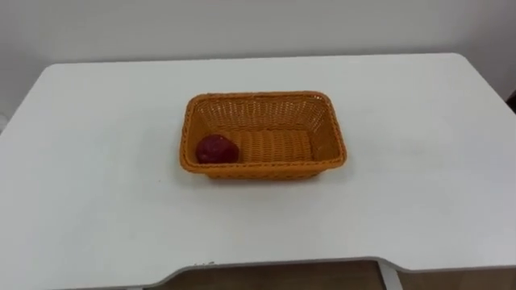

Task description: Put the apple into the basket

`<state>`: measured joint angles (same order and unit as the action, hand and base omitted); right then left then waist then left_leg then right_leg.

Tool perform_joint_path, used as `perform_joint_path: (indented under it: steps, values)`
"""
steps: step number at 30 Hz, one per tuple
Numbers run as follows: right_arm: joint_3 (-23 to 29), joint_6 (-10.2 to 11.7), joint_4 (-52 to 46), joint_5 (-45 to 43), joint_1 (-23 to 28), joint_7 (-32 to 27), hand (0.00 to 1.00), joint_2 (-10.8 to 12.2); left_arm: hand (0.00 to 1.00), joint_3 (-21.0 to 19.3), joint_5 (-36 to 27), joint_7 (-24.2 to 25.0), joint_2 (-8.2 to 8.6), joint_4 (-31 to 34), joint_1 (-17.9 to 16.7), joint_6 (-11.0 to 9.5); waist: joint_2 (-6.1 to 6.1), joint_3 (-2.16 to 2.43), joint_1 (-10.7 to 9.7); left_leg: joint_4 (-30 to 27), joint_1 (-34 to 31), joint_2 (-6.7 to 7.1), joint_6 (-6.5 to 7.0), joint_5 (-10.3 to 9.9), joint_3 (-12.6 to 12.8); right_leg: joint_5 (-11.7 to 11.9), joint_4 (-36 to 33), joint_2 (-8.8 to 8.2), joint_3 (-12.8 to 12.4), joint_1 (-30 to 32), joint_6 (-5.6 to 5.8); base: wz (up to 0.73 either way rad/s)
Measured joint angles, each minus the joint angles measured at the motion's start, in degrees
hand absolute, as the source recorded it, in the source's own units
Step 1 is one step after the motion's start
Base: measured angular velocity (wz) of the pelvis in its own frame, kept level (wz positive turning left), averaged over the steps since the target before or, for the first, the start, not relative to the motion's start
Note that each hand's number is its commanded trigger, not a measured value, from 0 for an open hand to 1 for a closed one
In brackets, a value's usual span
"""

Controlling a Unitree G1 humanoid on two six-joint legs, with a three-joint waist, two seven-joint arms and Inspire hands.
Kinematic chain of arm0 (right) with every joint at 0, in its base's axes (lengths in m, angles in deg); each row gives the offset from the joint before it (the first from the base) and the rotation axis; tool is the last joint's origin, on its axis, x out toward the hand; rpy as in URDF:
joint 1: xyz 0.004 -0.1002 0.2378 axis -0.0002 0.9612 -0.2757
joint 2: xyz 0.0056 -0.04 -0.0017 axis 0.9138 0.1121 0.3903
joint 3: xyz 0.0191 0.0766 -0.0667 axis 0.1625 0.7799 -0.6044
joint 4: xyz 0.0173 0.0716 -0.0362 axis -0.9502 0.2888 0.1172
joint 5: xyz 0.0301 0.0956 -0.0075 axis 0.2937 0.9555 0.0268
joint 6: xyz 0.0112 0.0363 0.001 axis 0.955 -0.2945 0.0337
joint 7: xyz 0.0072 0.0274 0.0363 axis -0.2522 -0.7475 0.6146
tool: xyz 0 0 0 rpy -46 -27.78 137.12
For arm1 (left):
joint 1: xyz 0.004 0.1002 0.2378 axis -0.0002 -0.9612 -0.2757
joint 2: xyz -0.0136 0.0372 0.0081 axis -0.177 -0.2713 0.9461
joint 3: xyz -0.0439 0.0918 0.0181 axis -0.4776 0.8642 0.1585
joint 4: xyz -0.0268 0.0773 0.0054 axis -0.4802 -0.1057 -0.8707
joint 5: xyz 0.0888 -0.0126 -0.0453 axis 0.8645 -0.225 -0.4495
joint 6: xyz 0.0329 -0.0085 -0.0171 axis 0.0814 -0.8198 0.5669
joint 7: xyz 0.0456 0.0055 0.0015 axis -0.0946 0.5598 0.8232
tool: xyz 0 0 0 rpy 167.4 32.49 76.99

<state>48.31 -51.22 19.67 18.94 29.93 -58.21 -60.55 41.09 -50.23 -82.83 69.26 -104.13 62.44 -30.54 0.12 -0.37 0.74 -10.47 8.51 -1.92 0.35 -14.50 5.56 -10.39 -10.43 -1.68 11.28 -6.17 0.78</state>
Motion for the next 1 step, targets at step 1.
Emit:
perform_joint_path:
  steps: [1]
  values:
    - [-0.6, 0.1, 0.0, 0.2, 0.2, 0.6, 0.0, 0.3, 0.0, 0.1, 0.0, 0.0, 0.16, -0.4, 0.2, 0.0, 0.13, -0.03, 0.0, 0.0, 0.0, 0.03, 0.0, 0.0, 0.0, 0.0, 0.1, -0.02, 0.0, 0.0, 0.0, 0.0]
